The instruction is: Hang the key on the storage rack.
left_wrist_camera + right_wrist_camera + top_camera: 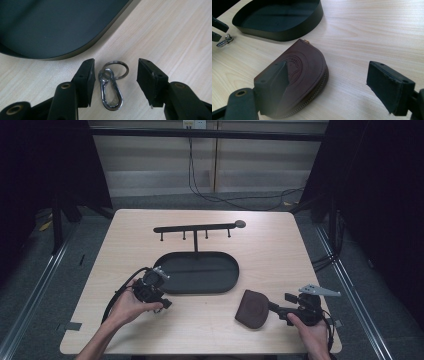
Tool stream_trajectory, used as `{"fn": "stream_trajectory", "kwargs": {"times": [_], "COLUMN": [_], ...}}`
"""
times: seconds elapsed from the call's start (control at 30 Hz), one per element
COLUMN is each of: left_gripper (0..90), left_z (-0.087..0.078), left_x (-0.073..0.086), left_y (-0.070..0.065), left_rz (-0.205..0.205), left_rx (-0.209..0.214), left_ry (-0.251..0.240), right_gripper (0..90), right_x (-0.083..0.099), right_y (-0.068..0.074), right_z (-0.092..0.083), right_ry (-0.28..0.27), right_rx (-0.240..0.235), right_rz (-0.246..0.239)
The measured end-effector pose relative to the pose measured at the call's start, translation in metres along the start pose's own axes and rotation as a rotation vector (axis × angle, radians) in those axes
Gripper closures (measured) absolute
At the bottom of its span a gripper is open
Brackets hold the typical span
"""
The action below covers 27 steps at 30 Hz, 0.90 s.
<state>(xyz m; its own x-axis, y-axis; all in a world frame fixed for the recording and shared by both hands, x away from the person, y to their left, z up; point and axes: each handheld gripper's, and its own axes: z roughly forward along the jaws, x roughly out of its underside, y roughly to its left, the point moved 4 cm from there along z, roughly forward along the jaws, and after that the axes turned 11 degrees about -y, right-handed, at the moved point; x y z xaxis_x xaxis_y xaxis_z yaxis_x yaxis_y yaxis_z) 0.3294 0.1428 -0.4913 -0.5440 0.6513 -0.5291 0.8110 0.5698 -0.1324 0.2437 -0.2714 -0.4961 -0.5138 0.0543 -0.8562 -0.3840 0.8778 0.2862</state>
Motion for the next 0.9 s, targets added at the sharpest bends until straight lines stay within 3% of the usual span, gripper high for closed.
{"fn": "stream_trajectory", "kwargs": {"times": [0.3, 0.4, 0.47, 0.8, 0.9], "left_gripper": [50.0, 53.9, 61.4, 61.2, 59.2], "left_z": [0.015, 0.016, 0.016, 0.002, -0.001], "left_x": [-0.002, -0.003, -0.004, -0.004, -0.002], "left_y": [0.001, 0.0, 0.0, -0.002, -0.004], "left_rz": [0.0, 0.006, 0.009, 0.016, 0.035], "left_rx": [-0.002, -0.001, 0.001, 0.015, 0.041], "left_ry": [0.053, 0.051, 0.044, 0.024, 0.028], "right_gripper": [17.4, 17.4, 17.3, 17.3, 17.3], "right_x": [0.001, 0.001, 0.001, 0.002, 0.002], "right_y": [0.0, 0.0, 0.0, -0.001, -0.001], "right_z": [0.001, 0.001, 0.001, 0.002, 0.002], "right_ry": [0.01, 0.016, 0.019, 0.022, 0.024], "right_rx": [0.003, 0.013, 0.016, 0.016, 0.018], "right_rz": [-0.003, -0.009, -0.008, -0.004, -0.003]}}
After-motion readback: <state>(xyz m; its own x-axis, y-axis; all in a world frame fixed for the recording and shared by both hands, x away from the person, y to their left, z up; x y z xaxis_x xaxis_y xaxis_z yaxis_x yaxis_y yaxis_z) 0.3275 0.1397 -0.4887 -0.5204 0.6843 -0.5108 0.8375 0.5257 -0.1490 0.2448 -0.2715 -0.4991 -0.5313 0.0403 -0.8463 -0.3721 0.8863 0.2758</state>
